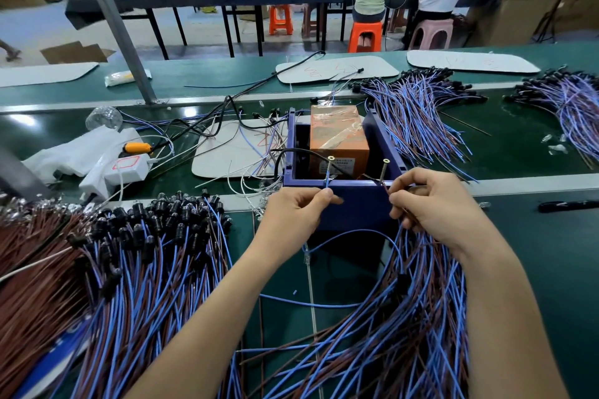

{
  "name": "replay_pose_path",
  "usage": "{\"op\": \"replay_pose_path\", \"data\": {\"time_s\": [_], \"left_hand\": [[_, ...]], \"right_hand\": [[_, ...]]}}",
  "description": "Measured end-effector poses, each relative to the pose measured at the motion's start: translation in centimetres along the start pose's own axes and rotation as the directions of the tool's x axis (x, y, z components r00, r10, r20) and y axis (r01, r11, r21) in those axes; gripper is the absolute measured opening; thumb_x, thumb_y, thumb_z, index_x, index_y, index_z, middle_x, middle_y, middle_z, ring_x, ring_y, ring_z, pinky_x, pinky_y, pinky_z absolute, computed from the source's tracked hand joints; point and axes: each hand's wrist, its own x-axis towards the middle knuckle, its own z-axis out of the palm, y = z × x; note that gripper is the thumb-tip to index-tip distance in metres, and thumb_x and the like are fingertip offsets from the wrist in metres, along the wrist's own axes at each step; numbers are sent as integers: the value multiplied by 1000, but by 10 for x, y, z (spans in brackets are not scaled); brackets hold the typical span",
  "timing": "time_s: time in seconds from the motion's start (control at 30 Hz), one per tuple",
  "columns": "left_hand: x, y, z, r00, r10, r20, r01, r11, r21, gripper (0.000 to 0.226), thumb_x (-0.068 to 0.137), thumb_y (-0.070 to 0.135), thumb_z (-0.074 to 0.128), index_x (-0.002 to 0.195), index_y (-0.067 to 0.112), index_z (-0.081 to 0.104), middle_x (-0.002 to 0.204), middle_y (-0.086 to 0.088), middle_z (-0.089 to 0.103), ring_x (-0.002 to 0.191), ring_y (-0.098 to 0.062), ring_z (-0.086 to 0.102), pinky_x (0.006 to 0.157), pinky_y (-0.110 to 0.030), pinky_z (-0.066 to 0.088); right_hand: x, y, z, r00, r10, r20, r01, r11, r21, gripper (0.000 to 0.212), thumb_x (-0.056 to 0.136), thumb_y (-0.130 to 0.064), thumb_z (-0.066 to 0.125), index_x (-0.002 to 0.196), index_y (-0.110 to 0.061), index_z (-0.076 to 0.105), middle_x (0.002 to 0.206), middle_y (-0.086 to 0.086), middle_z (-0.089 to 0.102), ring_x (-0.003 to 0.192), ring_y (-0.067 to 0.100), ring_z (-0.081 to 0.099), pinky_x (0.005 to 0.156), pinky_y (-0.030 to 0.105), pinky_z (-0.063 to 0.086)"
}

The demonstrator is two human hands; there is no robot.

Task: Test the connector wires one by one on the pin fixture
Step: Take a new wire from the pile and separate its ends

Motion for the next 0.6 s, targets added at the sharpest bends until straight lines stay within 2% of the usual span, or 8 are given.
{"op": "replay_pose_path", "data": {"time_s": [0.1, 0.17, 0.23, 0.37, 0.6], "left_hand": [[0, -1, -1, 1000, -3, -16, 4, 998, 63, 28, 97, 29, 53, 86, 20, 77, 42, 7, 32, 41, -6, 29, 51, -25, 27], [-1, 0, -1, 1000, 10, -17, -8, 996, 91, 29, 97, 29, 52, 89, 18, 78, 38, 3, 35, 39, -3, 35, 48, -15, 27], [-1, 0, -1, 999, 29, -28, -25, 993, 114, 29, 97, 28, 52, 90, 16, 78, 48, 0, 47, 41, 3, 42, 48, -10, 28], [-1, -2, 0, 998, 17, -57, -9, 991, 135, 31, 97, 32, 52, 86, 19, 78, 37, 12, 43, 41, -2, 38, 47, -14, 26], [0, -1, 1, 997, 9, -79, 1, 992, 125, 31, 96, 28, 54, 81, 17, 77, 35, 14, 43, 40, 0, 39, 46, -12, 27]], "right_hand": [[0, -1, 0, 1000, 6, 2, -6, 1000, -2, 15, 85, 1, 59, 77, -12, 62, 54, 5, 66, 40, 10, 49, 41, 21, 40], [0, -1, 0, 1000, 10, 2, -10, 1000, -7, 15, 85, 2, 59, 78, -11, 62, 53, 5, 65, 40, 12, 49, 41, 22, 40], [0, -2, -1, 1000, 13, 2, -13, 1000, -13, 15, 86, 2, 59, 78, -10, 62, 53, 6, 66, 41, 13, 50, 41, 22, 40], [0, -2, -1, 1000, 8, 3, -8, 1000, -16, 14, 86, 1, 60, 79, -11, 63, 54, 6, 66, 42, 13, 51, 43, 24, 41], [0, 0, 0, 1000, 1, 0, -1, 1000, 15, 17, 84, 2, 58, 75, -12, 61, 53, 5, 65, 38, 10, 48, 39, 17, 38]]}}
